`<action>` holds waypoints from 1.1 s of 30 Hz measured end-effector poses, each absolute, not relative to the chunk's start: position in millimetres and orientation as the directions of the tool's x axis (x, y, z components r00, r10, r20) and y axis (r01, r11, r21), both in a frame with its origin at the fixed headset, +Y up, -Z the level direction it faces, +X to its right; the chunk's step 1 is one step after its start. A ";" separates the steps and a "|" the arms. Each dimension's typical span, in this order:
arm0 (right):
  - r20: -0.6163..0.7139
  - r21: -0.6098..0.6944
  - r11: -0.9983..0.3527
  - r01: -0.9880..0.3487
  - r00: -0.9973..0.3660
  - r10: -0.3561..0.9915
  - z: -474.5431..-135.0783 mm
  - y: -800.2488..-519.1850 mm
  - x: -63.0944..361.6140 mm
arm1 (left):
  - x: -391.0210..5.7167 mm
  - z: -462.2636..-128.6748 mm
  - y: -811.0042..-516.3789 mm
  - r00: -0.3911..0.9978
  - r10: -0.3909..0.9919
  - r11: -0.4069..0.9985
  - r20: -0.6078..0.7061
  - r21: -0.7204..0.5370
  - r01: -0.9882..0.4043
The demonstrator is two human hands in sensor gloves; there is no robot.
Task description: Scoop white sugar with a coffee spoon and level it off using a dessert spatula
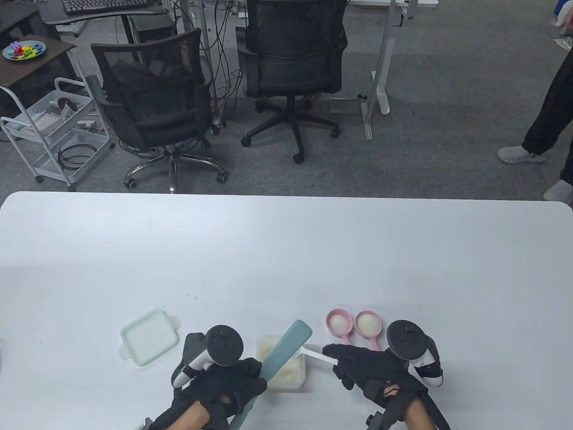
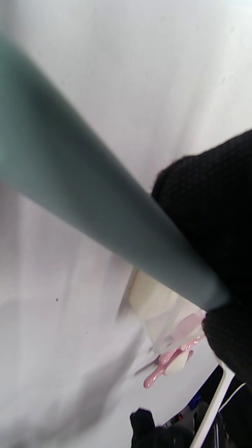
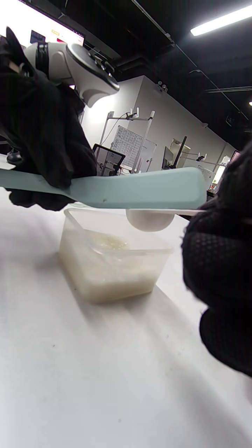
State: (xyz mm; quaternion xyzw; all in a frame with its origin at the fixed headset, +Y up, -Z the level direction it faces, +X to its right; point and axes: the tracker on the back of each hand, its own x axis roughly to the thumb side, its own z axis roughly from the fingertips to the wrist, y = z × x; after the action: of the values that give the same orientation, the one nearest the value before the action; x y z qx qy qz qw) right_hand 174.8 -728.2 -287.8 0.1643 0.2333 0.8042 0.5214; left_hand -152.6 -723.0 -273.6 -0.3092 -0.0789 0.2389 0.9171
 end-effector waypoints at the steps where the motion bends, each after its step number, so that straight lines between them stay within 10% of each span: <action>1: 0.021 0.546 -0.347 -0.763 -0.402 0.915 -287.8 -728.0 175.2 | -154.3 -274.4 -723.5 0.876 0.483 0.696 -0.008 -0.603 -0.389; 28: 0.004 0.545 -0.330 -0.771 -0.391 0.920 -287.3 -723.5 182.8 | -178.2 -283.5 -714.3 0.925 0.379 0.802 -0.017 -0.492 -0.338; 33: -0.002 0.543 -0.330 -0.772 -0.394 0.919 -287.9 -724.3 184.4 | -163.1 -273.3 -706.2 0.989 0.122 0.917 0.079 -0.391 -0.082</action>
State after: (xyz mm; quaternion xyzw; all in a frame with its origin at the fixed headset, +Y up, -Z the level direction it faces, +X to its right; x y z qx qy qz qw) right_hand 184.4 -724.3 -287.9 0.1549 0.2368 0.8005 0.5283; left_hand -163.1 -706.2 -273.3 -0.1971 -0.0509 0.0524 0.9777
